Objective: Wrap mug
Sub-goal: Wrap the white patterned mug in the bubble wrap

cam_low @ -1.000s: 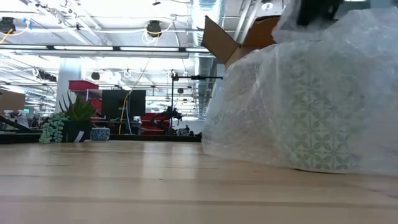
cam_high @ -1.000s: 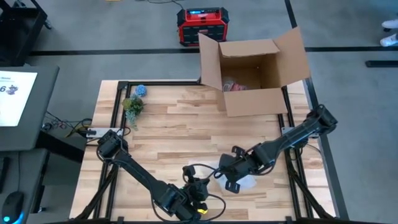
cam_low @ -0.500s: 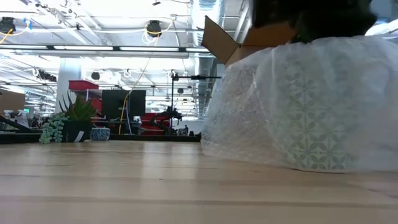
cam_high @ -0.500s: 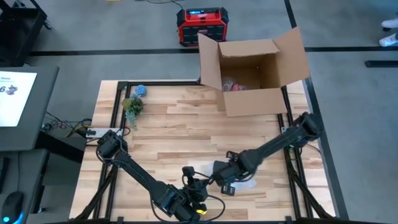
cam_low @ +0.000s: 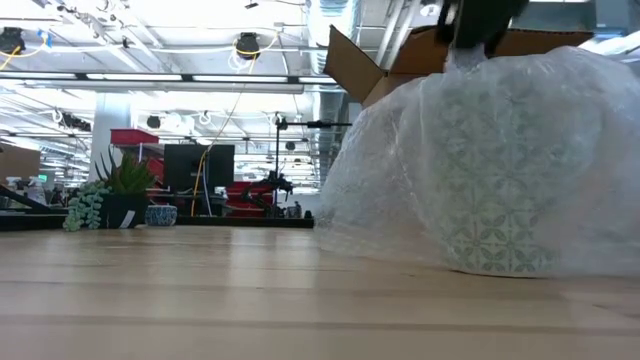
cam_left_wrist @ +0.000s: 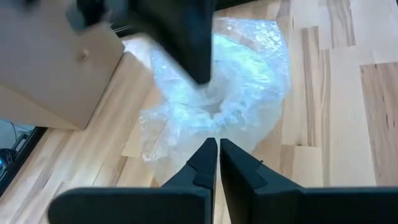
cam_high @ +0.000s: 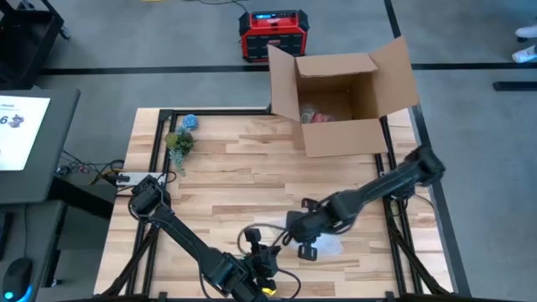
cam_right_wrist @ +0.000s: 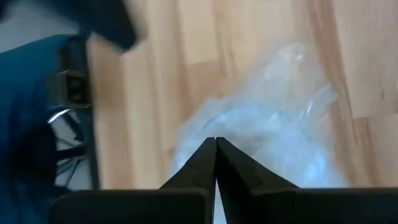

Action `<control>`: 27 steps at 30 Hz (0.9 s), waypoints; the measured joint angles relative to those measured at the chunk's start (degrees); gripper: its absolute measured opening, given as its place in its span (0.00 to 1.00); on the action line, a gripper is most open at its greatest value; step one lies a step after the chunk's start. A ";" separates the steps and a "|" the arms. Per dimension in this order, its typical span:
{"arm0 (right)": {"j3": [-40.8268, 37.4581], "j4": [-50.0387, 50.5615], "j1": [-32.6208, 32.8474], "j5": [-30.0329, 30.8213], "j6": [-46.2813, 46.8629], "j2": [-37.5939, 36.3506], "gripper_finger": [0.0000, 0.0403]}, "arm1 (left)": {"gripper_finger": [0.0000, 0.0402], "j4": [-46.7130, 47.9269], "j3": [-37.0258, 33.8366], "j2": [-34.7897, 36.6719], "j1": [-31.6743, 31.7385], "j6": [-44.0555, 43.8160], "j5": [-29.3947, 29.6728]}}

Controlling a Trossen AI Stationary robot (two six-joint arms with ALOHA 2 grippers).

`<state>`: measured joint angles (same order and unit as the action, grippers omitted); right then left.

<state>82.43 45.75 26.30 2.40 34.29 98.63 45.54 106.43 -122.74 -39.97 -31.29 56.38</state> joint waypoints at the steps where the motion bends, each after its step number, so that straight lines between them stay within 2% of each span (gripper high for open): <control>1: -0.03 0.29 0.49 0.14 0.10 -1.10 0.00 | 0.00 0.01 0.00 0.00 0.00 0.00 0.00; 5: -0.12 1.75 3.89 6.10 3.32 -6.55 0.00 | 0.00 0.07 0.00 0.01 -0.03 0.00 0.00; 8: -0.12 9.21 7.66 14.15 10.94 -10.01 0.00 | 0.00 0.33 0.00 0.02 -0.04 -0.81 -0.04; 10: -0.27 17.41 10.14 19.03 18.82 -10.64 0.00 | 0.00 1.28 0.00 0.04 -0.03 -2.35 -1.16; 12: -0.37 24.35 11.68 21.48 26.17 -10.35 0.00 | 0.00 2.18 0.00 0.04 0.30 -3.43 -3.16; 15: -0.31 27.80 12.60 23.03 31.49 -8.45 0.00 | 0.00 3.18 0.00 0.00 0.80 -4.41 -4.48; 18: -0.31 25.11 12.22 22.46 30.92 -4.65 0.00 | 0.00 2.88 -0.21 0.00 1.40 -4.81 -4.88; 23: -0.32 18.13 10.67 19.65 24.10 1.80 0.00 | 0.00 0.85 -2.61 -0.04 2.30 -6.08 -5.75; 27: -0.32 10.59 9.20 18.52 18.55 3.01 0.00 | 0.00 -6.06 -7.36 -0.09 3.65 -3.06 -10.87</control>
<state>82.11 56.34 35.50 20.92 52.83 101.64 39.47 99.07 -122.83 -36.31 -34.34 45.51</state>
